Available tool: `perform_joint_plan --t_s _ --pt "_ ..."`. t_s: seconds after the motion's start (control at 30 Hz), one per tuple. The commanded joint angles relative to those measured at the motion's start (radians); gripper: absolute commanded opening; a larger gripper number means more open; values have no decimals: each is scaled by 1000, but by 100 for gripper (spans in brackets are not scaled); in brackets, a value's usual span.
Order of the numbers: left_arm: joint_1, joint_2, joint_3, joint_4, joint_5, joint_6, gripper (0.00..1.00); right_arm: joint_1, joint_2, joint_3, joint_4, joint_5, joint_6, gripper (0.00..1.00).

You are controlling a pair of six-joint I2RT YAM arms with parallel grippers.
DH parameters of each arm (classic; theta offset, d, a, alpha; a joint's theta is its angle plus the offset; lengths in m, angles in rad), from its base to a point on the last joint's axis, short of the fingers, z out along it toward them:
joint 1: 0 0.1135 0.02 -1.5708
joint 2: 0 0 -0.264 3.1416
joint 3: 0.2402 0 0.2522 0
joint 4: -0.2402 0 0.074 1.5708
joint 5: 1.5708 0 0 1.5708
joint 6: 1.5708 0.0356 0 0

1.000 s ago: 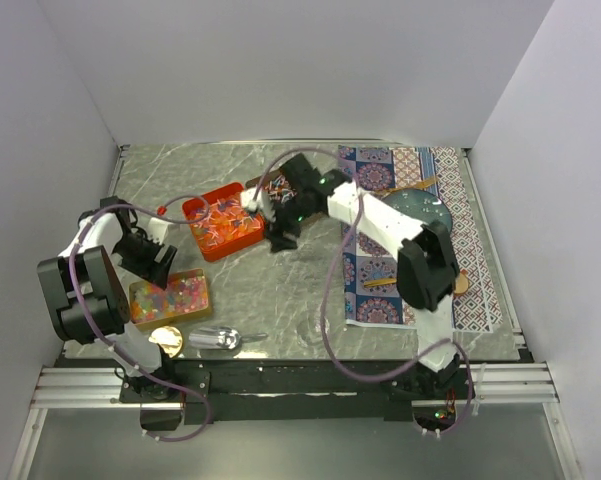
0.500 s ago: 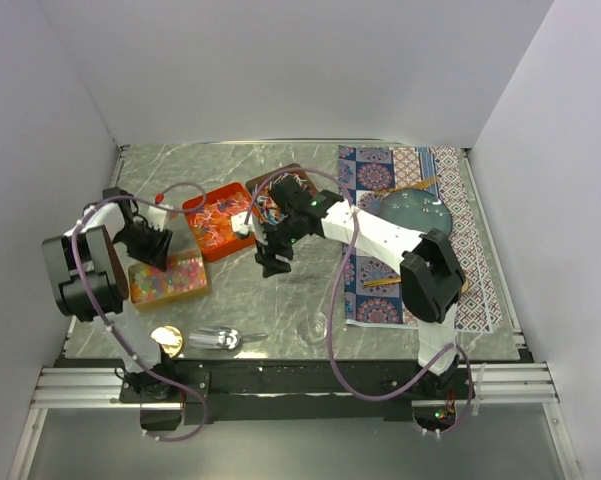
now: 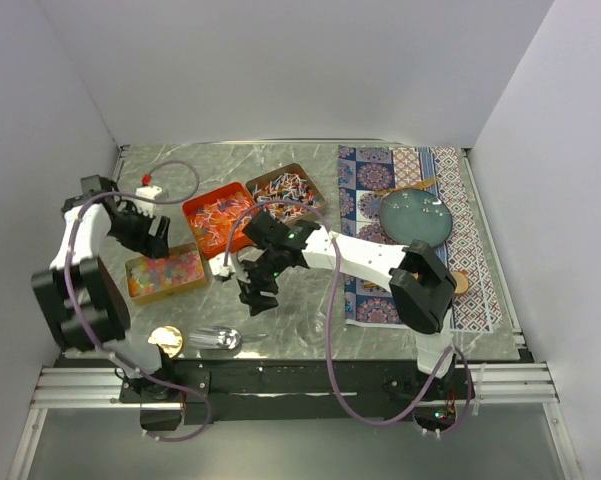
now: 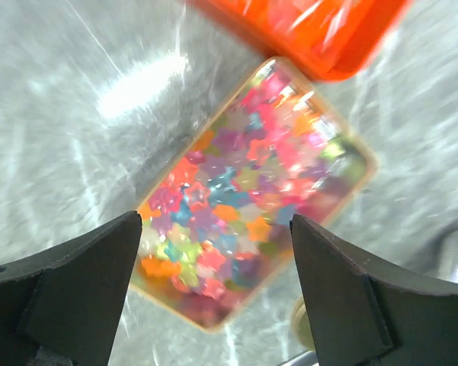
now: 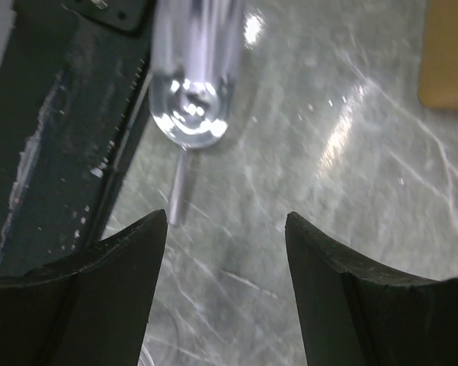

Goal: Pack the candies
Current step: Move the storage box to the center of the board, then pick up the spatula from the center of the board.

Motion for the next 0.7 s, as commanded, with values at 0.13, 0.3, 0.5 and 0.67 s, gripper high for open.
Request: perform_joint_plan --t_s 0.13,0.3,0.5,0.67 --pt "11 -217 69 -10 96 -238 87 61 6 -36 166 14 126 70" --pt "22 -319 66 2 56 -371 87 85 13 -93 217 42 263 67" --pt "23 -419 -9 24 52 -371 87 127 23 -142 201 71 270 63" --pt "22 -446 -32 21 33 -394 87 146 33 -160 238 140 286 61"
